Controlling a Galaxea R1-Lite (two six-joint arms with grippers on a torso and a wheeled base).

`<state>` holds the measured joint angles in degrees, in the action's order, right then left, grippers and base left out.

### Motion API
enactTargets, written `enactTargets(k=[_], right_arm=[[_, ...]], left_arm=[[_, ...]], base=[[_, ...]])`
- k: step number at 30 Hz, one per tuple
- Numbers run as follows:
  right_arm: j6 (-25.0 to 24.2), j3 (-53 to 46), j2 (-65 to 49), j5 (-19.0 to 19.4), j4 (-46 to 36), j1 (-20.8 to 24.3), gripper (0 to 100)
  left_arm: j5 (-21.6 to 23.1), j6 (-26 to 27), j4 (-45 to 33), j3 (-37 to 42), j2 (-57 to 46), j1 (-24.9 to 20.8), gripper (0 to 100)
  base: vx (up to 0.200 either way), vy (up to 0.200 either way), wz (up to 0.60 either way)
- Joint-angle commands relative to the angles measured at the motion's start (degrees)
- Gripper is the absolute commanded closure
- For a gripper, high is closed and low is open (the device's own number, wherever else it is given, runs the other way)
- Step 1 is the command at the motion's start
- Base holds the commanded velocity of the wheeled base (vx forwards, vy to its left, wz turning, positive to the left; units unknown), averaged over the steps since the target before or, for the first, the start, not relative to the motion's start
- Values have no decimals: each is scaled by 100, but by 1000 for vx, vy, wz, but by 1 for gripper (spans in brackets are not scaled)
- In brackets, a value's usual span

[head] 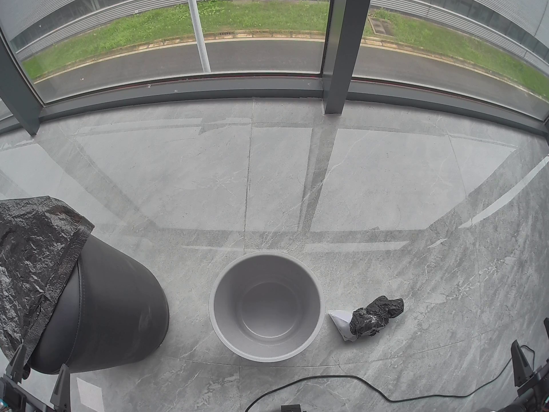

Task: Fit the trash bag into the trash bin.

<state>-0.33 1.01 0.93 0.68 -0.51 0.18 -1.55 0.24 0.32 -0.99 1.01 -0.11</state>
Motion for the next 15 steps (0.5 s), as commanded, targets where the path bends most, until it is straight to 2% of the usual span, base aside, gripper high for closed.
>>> enactTargets(k=[1, 8, 9, 10, 11, 12, 14, 15], right_arm=[[-2, -75, -84, 11, 7, 8, 0], [-108, 136, -84, 90, 130, 17, 0], [-424, 901, 189, 257, 113, 70, 0], [-512, 1033, 276, 275, 86, 78, 0], [-987, 1542, 839, 283, -19, 114, 0], [-1075, 1701, 1059, 283, -19, 114, 0], [-1013, 1788, 1349, 301, -10, 122, 0], [-987, 1797, 1437, 310, 34, 114, 0]], left_arm=[[-3, -16, -5, 99, 39, 2, 0], [-65, 81, 74, 99, -22, 29, 0], [-56, 151, 65, 99, -48, 29, 0], [-56, 151, 65, 99, -57, 29, 0], [-30, 160, 65, 99, -75, 29, 0], [-21, 160, 91, 46, -92, 20, 0], [-3, -156, 30, -710, 119, -24, 0], [-3, -613, -49, -1272, 391, -86, 0]], base=[[0, 0, 0], [0, 0, 0], [0, 0, 0], [0, 0, 0], [0, 0, 0], [0, 0, 0], [0, 0, 0], [0, 0, 0]])
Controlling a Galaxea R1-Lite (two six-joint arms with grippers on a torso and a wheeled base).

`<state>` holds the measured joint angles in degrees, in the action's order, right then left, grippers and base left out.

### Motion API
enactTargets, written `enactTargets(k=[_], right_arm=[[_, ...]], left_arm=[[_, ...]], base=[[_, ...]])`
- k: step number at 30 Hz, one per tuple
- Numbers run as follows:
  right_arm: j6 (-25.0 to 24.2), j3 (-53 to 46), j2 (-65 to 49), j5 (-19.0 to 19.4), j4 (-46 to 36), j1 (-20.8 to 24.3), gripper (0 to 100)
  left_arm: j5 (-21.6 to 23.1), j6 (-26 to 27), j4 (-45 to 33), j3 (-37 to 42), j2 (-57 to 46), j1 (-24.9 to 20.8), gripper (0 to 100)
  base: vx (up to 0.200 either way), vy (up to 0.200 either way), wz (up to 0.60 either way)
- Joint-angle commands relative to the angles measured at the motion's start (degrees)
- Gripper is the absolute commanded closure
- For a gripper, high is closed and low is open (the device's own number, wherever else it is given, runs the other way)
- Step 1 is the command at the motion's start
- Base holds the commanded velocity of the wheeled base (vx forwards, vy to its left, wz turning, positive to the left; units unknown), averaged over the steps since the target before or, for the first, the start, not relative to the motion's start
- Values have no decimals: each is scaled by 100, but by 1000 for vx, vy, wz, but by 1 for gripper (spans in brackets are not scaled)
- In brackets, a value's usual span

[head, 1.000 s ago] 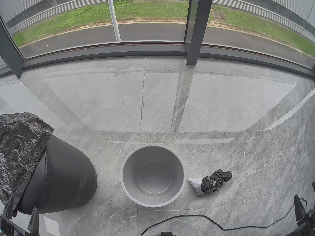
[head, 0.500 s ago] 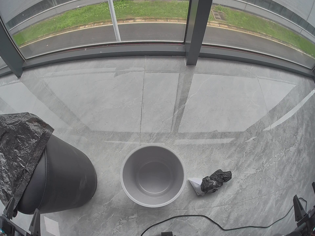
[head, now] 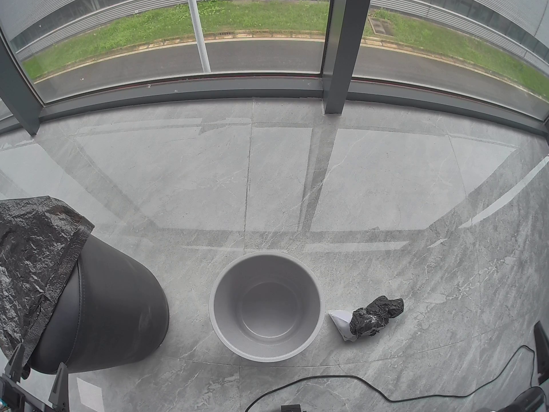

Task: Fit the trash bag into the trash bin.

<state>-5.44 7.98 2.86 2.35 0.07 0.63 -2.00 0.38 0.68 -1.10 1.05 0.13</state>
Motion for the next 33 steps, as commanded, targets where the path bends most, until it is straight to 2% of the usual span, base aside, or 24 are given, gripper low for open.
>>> enactTargets(k=[1, 3, 6, 8, 10, 14, 17, 19, 21, 25, 28, 29, 30, 31, 33], right_arm=[[-467, 1100, 1339, 178, 45, 77, 0], [-467, 1188, 1717, 257, 388, 130, 0], [-458, 1425, 2394, 318, 1065, 218, 0], [-458, 1821, 3080, 301, 1469, 200, 0], [-458, 1988, 3335, 292, 1584, 209, 0], [-722, 2339, 4337, 292, 2225, 341, 0], [-1100, 2374, 4820, 292, 2788, 525, 0], [-1240, 2366, 5092, 283, 3042, 622, 0], [-1258, 2330, 5242, 274, 3122, 657, 0], [-1267, 2330, 5312, 274, 3122, 666, 0], [-1258, 2313, 5321, 283, 3113, 684, 0], [-1258, 2313, 5321, 283, 3113, 684, 0], [-1258, 2269, 5321, 283, 3113, 692, 0], [-1258, 2269, 5321, 283, 3113, 692, 0], [-1267, 2155, 5321, 283, 3122, 692, 0]], left_arm=[[24, -1049, -209, -1762, 686, -224, 0], [-2, -1391, -525, -2492, 1205, -383, 0], [-55, -1268, -736, -2773, 1662, -453, 0], [-125, -855, -648, -2703, 2259, -347, 0], [-213, -706, -525, -2632, 2549, -295, 0], [-811, 6, 565, -2237, 3718, -233, 0], [-1356, 621, 1013, -2061, 4439, -242, 0], [-1540, 1078, 1197, -1982, 4729, -268, 0], [-1575, 1272, 1303, -1947, 4931, -268, 0], [-1602, 1298, 1514, -2000, 5336, -268, 0], [-2041, 1404, 2050, -2000, 5670, -356, 0], [-2041, 1404, 2050, -2000, 5670, -356, 0], [-2156, 1535, 2393, -2000, 5705, -567, 0], [-2156, 1535, 2393, -2000, 5705, -567, 0], [-2305, 1711, 2700, -1982, 5687, -998, 0]], base=[[0, 0, 0], [0, 0, 0], [0, 0, 0], [0, 0, 0], [0, 0, 0], [0, 0, 0], [0, 0, 0], [0, 0, 0], [0, 0, 0], [0, 0, 0], [0, 0, 0], [0, 0, 0], [0, 0, 0], [0, 0, 0], [0, 0, 0]])
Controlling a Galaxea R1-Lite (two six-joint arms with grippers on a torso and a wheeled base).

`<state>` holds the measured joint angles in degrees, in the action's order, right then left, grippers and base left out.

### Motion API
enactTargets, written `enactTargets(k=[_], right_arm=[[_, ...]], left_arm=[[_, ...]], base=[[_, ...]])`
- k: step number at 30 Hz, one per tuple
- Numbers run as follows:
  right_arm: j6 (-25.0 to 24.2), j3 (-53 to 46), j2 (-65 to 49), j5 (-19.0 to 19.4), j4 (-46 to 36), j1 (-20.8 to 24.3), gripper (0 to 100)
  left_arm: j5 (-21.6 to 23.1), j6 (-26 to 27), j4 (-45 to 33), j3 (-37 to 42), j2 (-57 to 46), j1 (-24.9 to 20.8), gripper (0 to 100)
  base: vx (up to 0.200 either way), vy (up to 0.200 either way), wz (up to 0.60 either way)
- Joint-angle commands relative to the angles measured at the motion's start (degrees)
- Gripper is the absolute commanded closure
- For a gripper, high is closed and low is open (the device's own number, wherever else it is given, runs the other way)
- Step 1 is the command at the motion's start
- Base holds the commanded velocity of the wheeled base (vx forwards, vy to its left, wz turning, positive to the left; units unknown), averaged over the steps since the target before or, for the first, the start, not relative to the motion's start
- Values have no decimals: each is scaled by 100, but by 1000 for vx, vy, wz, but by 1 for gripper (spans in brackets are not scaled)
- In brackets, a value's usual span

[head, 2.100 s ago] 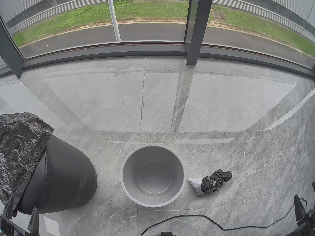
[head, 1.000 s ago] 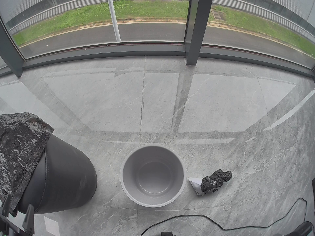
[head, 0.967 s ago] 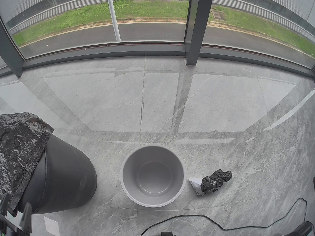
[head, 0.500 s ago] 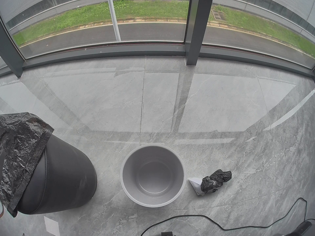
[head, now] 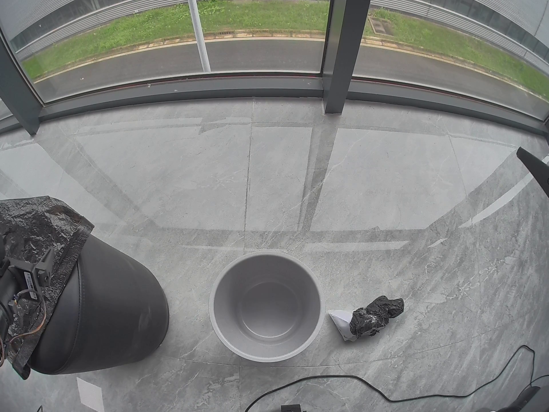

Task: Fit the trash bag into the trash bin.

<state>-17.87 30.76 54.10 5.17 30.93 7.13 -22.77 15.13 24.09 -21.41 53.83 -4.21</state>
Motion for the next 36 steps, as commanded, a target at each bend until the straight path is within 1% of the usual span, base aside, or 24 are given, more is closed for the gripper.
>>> enactTargets(k=[1, 2, 4, 6, 8, 9, 10, 11, 13, 16, 19, 21, 22, 27, 36], right_arm=[[-23, -123, 197, 2, 36, 43, 0], [-32, -193, 197, 2, 36, 43, 0], [-32, -210, 215, 2, 36, 43, 0], [-41, -219, 215, 2, 36, 43, 0], [-41, -237, 215, 2, 36, 43, 0], [-41, -290, 215, 2, 36, 43, 0], [-41, -290, 215, 2, 36, 43, 0], [-41, -342, 215, 2, 36, 34, 0], [-41, -360, 224, 2, 36, 34, 0], [-41, -369, 241, 2, 36, 34, 0], [-41, -386, 250, 2, 36, 34, 0], [-41, -395, 250, 2, 36, 34, 0], [-41, -404, 259, 2, 45, 34, 0], [-41, -413, 259, 2, 45, 43, 0], [-50, -421, 259, 10, 45, 34, 0]], left_arm=[[-228, 236, 360, 49, 409, -564, 0], [-403, 394, 351, 84, 365, -968, 0], [-465, 667, 351, 286, 356, -1372, 0], [-483, 1010, 360, 462, 356, -1636, 0], [-535, 1115, 351, 532, 409, -1777, 0], [-702, 1106, 360, 541, 470, -1979, 0], [-702, 1106, 360, 541, 470, -1979, 0], [-992, 1080, 404, 488, 593, -2119, 0], [-1300, 1018, 448, 427, 769, -2128, 0], [-1511, 983, 544, 409, 997, -2128, 0], [-1898, 974, 1107, 409, 1411, -2137, 0], [-1985, 983, 1283, 418, 1490, -2137, 0], [-2073, 1010, 1581, 453, 1665, -2146, 0], [-2091, 1001, 1810, 436, 1912, -2190, 0], [-2109, 974, 1845, 383, 2140, -2146, 0]], base=[[0, 0, 0], [0, 0, 0], [0, 0, 0], [0, 0, 0], [0, 0, 0], [0, 0, 0], [0, 0, 0], [0, 0, 0], [0, 0, 0], [0, 0, 0], [0, 0, 0], [0, 0, 0], [0, 0, 0], [0, 0, 0], [0, 0, 0]])
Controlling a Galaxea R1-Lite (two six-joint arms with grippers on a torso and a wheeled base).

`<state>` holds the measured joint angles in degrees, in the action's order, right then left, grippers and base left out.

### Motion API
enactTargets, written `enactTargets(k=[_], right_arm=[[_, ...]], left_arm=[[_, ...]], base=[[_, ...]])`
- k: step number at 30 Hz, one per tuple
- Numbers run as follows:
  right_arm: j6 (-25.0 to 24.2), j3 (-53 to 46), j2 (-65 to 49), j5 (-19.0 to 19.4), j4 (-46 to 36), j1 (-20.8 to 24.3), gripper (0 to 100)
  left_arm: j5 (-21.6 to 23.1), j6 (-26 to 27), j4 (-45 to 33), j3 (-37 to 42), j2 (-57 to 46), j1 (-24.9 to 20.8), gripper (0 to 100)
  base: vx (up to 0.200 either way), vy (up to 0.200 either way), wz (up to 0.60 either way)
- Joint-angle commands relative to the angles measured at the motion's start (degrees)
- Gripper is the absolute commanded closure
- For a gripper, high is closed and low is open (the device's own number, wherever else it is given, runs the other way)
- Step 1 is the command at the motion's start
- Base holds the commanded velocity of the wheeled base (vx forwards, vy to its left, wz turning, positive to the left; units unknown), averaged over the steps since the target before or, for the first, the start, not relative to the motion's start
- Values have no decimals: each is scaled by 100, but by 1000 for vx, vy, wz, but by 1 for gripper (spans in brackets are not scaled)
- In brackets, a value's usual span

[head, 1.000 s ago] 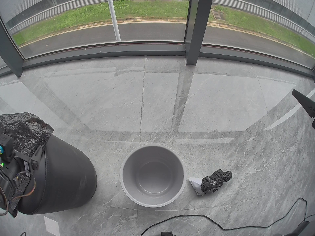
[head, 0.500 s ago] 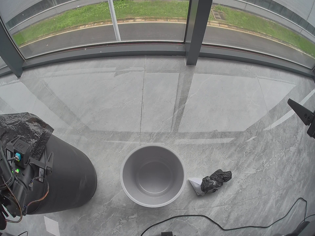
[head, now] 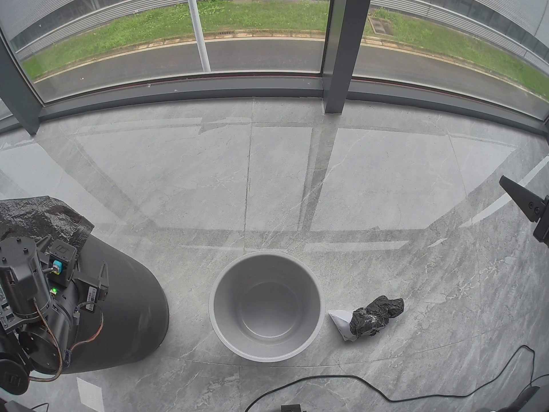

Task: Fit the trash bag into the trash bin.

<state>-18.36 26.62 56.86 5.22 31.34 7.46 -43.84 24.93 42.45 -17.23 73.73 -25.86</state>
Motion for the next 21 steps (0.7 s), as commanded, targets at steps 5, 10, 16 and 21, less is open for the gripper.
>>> enactTargets(k=[5, 10, 16, 21], right_arm=[[-1, -61, 18, 6, -5, 1, 0], [8, -61, 18, 6, -5, 1, 0], [8, -70, 18, 6, -5, 1, 0], [8, -70, 18, 6, -5, 1, 0]], left_arm=[[-11, 21, 115, -202, 318, 98, 0], [-11, 21, 580, -299, 722, 388, 0], [-274, 117, 1301, -237, 1038, 415, 0], [-380, 161, 1328, -88, 986, 441, 0]], base=[[0, 0, 0], [0, 0, 0], [0, 0, 0], [0, 0, 0]])
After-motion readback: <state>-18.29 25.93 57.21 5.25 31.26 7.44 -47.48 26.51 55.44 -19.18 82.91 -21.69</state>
